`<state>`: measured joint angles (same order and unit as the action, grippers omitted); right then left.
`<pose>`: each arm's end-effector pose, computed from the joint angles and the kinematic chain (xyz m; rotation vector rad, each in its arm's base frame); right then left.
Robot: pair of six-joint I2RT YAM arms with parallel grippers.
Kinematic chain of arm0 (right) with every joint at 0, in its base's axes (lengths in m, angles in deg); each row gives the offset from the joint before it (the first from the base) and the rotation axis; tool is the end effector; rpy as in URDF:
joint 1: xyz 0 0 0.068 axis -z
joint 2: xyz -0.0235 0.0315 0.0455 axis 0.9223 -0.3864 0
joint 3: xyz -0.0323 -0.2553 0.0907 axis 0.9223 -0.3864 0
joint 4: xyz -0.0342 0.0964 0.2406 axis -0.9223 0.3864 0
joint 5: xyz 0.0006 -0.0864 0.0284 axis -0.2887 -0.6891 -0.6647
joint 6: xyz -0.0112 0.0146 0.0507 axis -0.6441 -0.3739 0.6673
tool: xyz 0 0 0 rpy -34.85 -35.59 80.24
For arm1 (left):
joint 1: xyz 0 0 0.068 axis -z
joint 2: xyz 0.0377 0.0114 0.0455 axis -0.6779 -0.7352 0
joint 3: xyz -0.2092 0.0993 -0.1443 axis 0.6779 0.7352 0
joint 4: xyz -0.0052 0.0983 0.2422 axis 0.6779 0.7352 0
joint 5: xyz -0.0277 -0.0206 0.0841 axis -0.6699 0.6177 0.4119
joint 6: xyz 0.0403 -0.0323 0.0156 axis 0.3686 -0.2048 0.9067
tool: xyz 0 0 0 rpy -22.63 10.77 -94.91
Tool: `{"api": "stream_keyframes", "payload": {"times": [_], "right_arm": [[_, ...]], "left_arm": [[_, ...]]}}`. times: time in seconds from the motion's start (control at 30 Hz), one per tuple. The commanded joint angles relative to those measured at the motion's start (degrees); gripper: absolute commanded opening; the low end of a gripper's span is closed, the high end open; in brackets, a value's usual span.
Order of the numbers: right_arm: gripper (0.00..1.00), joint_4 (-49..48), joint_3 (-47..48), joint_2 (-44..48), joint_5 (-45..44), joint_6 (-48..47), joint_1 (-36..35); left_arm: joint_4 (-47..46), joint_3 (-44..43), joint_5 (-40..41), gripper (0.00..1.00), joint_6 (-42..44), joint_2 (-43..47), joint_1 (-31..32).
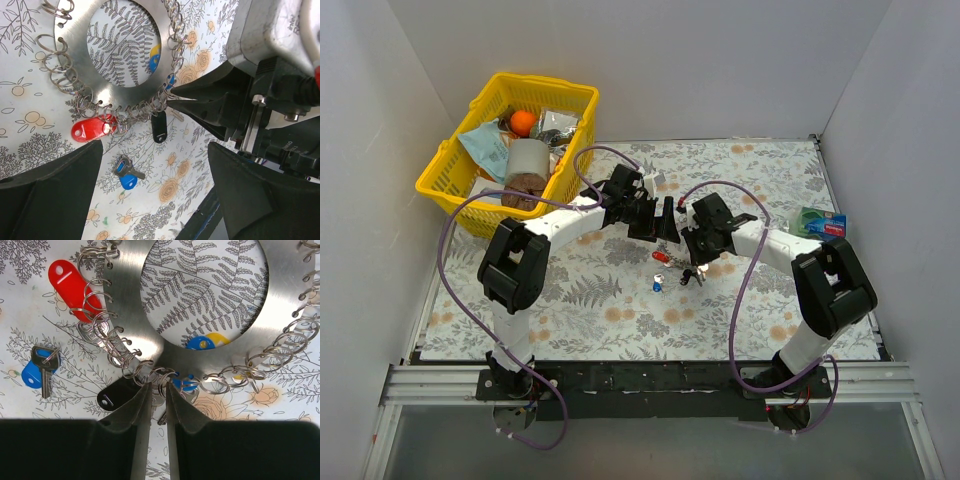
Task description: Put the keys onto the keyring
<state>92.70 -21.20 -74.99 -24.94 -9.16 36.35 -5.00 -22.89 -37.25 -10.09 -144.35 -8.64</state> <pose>0.2858 0.1722 0.1831 -0.6445 2.5094 0.2584 0.3416 -0.2533 0.2124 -0.3880 2.7858 -1.2695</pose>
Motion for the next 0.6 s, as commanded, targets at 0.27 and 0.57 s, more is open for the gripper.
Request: {"api": "stream_keyframes", "payload": {"times": [0.27,0.57], "right_arm": [[0.16,0.93,2.45,-1.33,-7.84,0.27,-1.16],[0.01,-2.93,1.3,3.94,-7.85,0.27,-1.43]], "left_arm": [[-0.95,0.56,-0.35,0.86,0.12,3.2,0.23],[-0.86,0.3,-0.44,0.85,-0.05,3.29,0.23]]}}
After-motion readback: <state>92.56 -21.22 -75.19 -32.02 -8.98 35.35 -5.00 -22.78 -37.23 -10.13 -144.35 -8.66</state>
